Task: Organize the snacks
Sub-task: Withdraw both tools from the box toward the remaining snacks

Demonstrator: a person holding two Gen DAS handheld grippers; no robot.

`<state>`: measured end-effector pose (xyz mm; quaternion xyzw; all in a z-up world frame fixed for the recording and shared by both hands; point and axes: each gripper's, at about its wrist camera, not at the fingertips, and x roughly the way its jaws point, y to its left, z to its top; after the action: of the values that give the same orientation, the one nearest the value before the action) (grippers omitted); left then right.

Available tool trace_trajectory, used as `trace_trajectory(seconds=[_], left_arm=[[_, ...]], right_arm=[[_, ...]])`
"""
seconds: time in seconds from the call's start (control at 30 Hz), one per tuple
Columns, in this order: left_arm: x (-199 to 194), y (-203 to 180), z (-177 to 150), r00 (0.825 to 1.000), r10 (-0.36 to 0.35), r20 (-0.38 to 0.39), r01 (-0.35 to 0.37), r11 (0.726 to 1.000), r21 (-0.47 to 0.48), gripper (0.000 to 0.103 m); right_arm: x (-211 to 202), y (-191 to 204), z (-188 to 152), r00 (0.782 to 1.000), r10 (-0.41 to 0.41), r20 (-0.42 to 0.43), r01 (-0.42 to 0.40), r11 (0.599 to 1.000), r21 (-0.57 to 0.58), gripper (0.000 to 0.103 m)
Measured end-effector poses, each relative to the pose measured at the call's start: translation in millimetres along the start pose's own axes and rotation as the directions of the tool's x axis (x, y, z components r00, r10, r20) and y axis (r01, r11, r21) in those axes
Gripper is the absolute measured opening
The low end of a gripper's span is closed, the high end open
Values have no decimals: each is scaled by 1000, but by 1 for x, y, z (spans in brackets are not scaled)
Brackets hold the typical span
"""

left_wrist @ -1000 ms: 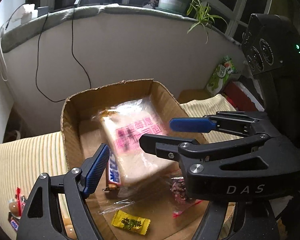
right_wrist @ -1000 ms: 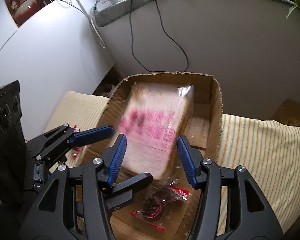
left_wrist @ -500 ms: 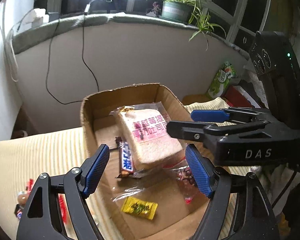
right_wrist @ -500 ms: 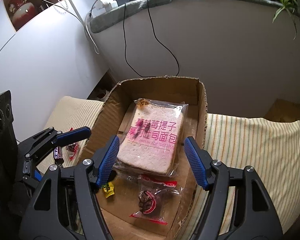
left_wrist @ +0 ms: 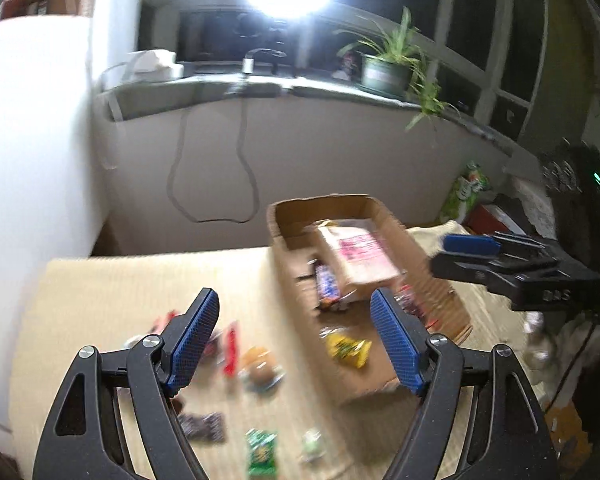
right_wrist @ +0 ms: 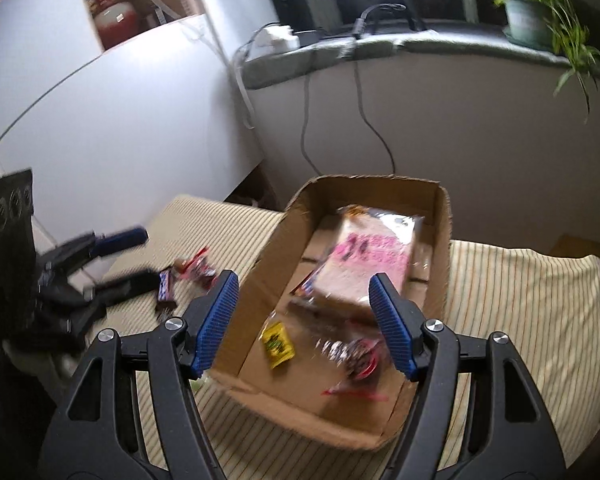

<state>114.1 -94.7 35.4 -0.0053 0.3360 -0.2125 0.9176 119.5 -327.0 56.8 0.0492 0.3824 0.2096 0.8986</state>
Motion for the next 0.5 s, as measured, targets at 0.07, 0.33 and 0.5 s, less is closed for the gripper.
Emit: trace_trajectory(seconds=[0.07,0.33,0.5], left_arm=[[-10,12,-8,1000,18,2,-18,999,-29,78],[-32,45,-54,998,52,-28,-55,991,-120,70],[-27,46,-85,996,14,-84,-26,989,-145,56]], right_arm=[[-5,14,-7,1000,11,-13,-11,999,-31,71],[-10,64,-46,994,95,-60,-101,989,-107,71],[1,93,-78,989,110,-102,-125,981,-150,66]])
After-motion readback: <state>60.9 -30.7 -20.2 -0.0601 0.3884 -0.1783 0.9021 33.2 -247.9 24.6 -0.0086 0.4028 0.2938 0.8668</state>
